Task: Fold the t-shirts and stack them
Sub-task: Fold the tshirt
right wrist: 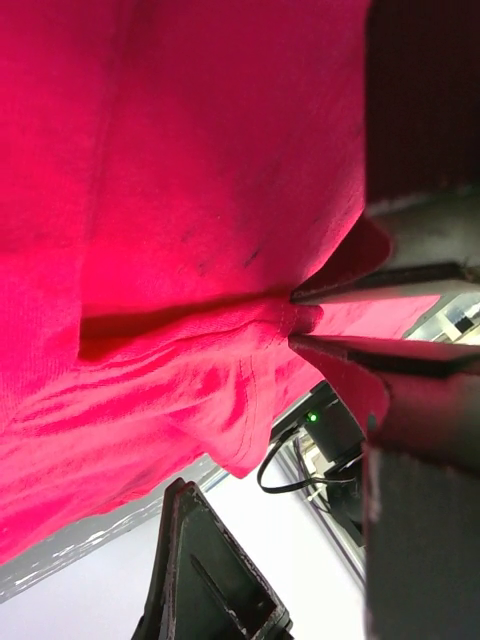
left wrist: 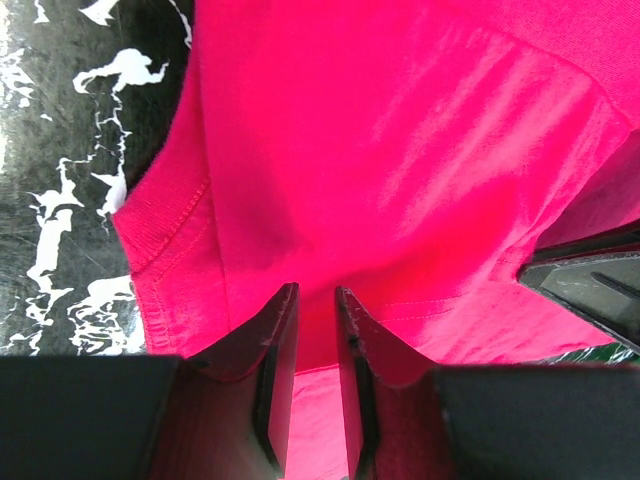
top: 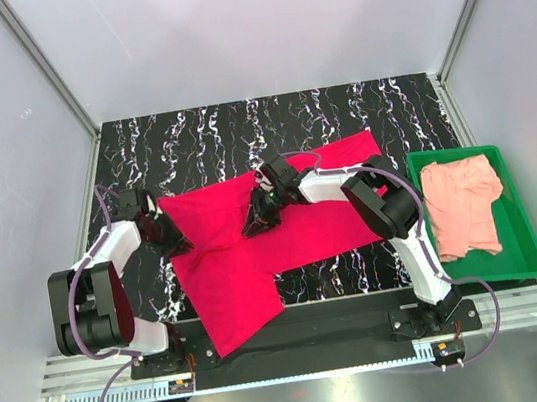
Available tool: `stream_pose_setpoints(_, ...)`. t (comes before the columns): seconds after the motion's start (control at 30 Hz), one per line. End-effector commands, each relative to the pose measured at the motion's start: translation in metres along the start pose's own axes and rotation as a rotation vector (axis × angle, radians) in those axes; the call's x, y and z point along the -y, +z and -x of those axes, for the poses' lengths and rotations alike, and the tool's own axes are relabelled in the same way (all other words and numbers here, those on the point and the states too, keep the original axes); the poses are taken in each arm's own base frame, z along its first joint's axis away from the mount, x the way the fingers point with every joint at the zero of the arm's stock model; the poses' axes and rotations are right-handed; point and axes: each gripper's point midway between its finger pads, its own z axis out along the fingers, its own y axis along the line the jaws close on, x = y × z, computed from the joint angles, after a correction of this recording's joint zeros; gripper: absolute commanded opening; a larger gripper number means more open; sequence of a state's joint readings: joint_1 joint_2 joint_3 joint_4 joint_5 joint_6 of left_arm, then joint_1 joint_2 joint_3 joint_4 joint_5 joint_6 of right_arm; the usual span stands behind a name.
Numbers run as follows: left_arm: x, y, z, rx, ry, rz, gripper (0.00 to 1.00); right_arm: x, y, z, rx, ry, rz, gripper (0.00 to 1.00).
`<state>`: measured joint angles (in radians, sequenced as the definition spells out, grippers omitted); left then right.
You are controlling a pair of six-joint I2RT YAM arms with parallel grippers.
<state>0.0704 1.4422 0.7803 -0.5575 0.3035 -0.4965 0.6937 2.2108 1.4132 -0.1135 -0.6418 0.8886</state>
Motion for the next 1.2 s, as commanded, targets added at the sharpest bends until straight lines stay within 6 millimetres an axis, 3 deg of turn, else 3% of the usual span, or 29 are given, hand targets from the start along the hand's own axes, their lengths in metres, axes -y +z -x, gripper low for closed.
stream_pose_setpoints(0.0,-0.006,0.002,0.004,0.012,0.012,0.019,0.25,-0.020,0.001,0.001,-0.002,-0.035,0.046,0.24)
stream_pose_setpoints(0.13,-0.010,0.003,0.003,0.013,0.010,0.035,0.25,-0.025,-0.005,-0.001,-0.003,-0.038,0.049,0.15)
stream_pose_setpoints(0.17,-0.010,0.003,0.003,0.014,0.010,0.037,0.25,-0.025,-0.006,-0.001,-0.003,-0.039,0.046,0.08)
stream_pose_setpoints(0.3,-0.014,0.006,0.001,-0.002,0.007,0.056,0.25,-0.029,-0.014,-0.006,-0.007,-0.045,0.038,0.02)
stream_pose_setpoints(0.67,-0.022,0.010,-0.003,-0.014,0.004,0.084,0.24,-0.018,-0.026,-0.012,-0.022,-0.097,-0.041,0.00)
stream_pose_setpoints(0.93,-0.024,0.007,-0.006,-0.013,0.013,0.096,0.23,-0.005,-0.028,-0.008,-0.016,-0.113,-0.077,0.08)
stream_pose_setpoints(1.1,-0.018,-0.014,0.011,0.066,0.069,0.102,0.23,0.003,-0.033,-0.003,-0.011,-0.150,-0.126,0.15)
stream_pose_setpoints(1.17,-0.012,-0.027,0.017,0.100,0.082,0.092,0.25,0.000,-0.036,0.001,-0.005,-0.187,-0.133,0.26)
